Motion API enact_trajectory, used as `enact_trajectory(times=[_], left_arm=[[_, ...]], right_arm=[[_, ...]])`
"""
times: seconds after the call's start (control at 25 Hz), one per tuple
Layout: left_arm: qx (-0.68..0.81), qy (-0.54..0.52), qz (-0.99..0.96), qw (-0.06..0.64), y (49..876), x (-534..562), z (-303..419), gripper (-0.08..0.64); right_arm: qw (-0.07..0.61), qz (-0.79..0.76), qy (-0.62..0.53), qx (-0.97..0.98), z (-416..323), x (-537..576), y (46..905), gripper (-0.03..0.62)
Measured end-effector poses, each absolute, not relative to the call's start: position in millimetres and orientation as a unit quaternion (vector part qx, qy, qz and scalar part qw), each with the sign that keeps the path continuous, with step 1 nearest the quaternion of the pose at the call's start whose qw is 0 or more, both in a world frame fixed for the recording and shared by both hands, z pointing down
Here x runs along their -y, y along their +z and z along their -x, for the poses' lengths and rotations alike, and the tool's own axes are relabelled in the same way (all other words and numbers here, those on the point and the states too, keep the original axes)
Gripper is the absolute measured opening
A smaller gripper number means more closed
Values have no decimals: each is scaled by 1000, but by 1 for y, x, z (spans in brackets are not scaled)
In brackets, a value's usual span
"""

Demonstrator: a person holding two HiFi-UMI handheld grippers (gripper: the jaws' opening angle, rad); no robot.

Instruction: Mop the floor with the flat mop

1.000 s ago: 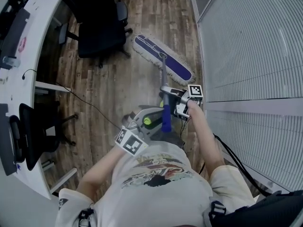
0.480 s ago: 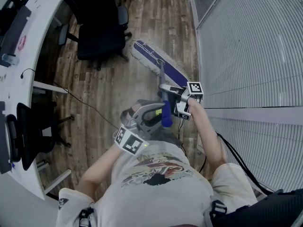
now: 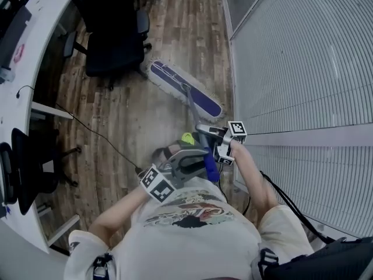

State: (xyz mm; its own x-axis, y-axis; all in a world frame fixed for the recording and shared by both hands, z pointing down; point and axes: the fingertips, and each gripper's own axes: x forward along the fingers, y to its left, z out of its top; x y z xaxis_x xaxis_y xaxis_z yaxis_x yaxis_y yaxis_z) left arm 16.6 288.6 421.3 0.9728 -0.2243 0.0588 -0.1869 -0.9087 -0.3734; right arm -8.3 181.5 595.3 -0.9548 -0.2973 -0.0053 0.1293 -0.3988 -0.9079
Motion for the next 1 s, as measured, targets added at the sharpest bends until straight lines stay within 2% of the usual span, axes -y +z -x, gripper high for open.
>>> enact_trajectory(times=[0.12,0.32,0.44,0.48,0.56,0.6,1.0], left_arm=[[-80,-71,977,186,434,-296,4,140],[-72,-67,972,214,425,-296,33,245],[-95,-57,968,227,408,-284,30,245],[-106,-51,965,233,402,-282,30,239],[-110,-54,961,249,400,-289,30,106],[-104,-58,960,253,402,-294,32,95],[-62,-7,976,211,414,-303,34,94]], right_arm=[[161,70,-838,-517,23,-192,599,218],[195,52,-827,-525,67,-184,597,218],[186,38,-828,-527,84,-175,595,218],[185,34,-829,-528,86,-174,596,218],[186,28,-828,-528,87,-176,598,218],[185,26,-828,-528,88,-179,600,216],[192,30,-825,-530,88,-181,614,210]])
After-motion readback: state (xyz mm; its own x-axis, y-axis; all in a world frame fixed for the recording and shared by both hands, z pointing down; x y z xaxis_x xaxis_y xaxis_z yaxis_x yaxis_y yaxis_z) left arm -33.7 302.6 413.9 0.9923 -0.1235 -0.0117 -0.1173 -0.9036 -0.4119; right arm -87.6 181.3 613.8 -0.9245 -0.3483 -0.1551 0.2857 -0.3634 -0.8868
